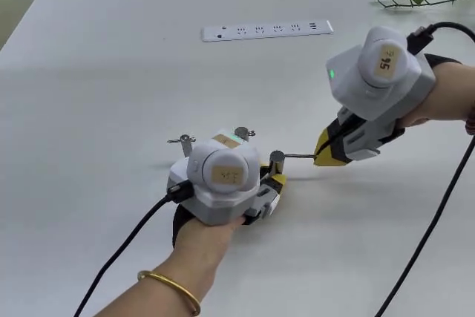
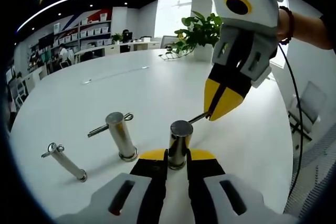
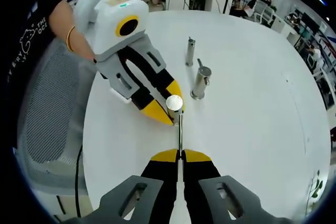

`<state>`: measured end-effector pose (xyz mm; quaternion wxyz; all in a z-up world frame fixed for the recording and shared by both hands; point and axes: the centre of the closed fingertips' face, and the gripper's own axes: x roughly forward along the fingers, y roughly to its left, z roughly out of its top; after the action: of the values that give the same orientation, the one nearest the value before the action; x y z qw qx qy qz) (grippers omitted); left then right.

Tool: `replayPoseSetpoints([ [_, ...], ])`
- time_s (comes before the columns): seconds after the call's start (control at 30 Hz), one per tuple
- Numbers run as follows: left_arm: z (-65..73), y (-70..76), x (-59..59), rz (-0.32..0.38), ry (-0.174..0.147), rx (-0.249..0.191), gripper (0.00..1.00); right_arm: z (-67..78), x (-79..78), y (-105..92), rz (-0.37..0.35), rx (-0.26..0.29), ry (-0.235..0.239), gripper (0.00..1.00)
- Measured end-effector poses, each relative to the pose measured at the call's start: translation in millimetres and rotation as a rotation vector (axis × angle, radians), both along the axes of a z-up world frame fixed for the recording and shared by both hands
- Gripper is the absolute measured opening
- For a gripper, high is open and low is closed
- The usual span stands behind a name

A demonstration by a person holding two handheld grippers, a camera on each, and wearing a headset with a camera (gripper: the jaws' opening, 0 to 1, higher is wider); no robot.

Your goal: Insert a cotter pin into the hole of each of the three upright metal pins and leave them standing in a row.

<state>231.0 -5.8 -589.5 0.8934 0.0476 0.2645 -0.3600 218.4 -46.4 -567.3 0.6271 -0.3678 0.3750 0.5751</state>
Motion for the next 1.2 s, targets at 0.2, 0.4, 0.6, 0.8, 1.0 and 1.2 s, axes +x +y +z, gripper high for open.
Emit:
replayPoseSetpoints([
  [0.2,0.6,-0.1,0.5,-0.015,-0.013,0.009,0.11,-1.3,-1.2,-0.1,0.007,-0.006,0.002,0.0],
  [0.4,0.2,-0.8,0.9,-0.042,-0.03,0.026,0.11,-0.6,-1.1,-0.3,0.013,-0.007,0.004,0.0],
  [0.6,-0.4,-1.0,1.0,-0.049,-0.031,0.027,0.11,0.7,-1.9,0.6,0.018,-0.004,0.004,0.0],
  [0.8,-1.3,-1.6,1.8,-0.055,-0.033,0.026,0.1,1.4,0.3,3.0,0.026,-0.003,0.003,0.0],
  [1.0,-2.0,-1.9,2.6,-0.056,-0.037,0.021,0.11,1.9,2.3,6.2,0.051,-0.018,-0.013,0.0],
  [1.2,-3.3,-2.4,3.2,-0.051,-0.05,0.007,0.11,1.9,2.8,8.5,0.068,-0.024,-0.021,0.0],
])
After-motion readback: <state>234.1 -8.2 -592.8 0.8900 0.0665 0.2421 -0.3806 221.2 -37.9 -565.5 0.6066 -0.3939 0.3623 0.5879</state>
